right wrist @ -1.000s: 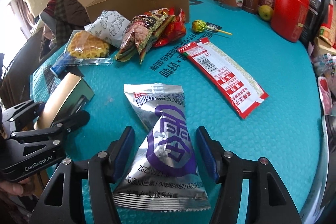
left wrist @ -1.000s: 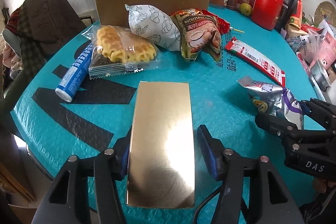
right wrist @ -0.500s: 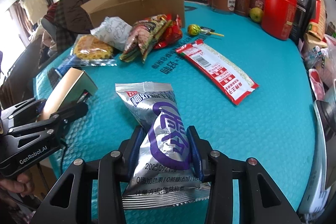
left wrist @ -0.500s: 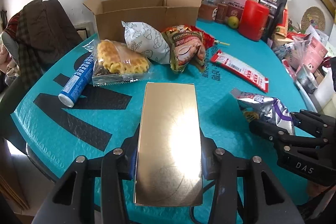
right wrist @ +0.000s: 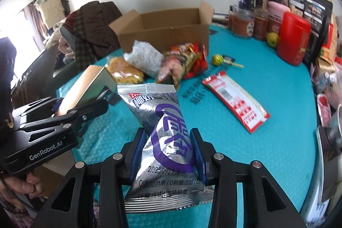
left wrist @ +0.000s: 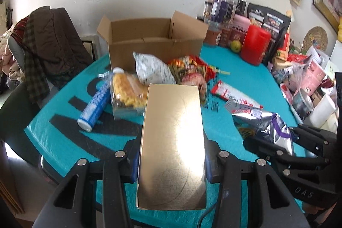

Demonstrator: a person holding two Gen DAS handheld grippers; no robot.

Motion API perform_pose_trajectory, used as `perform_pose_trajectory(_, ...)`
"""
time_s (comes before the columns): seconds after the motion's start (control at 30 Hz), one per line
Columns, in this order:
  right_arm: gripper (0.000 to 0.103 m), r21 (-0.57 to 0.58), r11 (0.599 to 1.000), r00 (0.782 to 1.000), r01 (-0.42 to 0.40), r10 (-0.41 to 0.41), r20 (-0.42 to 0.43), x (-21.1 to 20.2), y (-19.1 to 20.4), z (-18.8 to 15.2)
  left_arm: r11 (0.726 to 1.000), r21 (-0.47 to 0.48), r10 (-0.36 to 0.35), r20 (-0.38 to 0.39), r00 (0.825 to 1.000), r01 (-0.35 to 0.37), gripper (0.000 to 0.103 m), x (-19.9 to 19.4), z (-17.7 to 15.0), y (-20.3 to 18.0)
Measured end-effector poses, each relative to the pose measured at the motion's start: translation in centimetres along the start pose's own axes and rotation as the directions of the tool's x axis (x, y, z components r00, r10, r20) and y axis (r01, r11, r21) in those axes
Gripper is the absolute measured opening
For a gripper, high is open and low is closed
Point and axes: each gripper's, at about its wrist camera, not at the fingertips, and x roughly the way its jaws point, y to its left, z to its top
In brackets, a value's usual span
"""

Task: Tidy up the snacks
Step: 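Lift both held snacks and carry them toward the cardboard box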

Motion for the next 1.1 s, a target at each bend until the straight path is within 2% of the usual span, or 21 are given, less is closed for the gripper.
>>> perform_pose_trajectory(0.63,0.042,-0.031,0.999,0.993,-0.014,0.018,0.118,-3.9,-0.7,8.4,0.996,0.058,-0.079,0.135,0.988,0.072,0.044,-1.7,8.0,-0.8)
perform_pose_trajectory(1.1,0.042,-0.086,0.996,0.986,-0.032,0.046,0.161,-4.0,-1.4,14.1,0.993,0.096,-0.091,0.222,0.971,0.071,0.044,-1.1,12.9,-1.0)
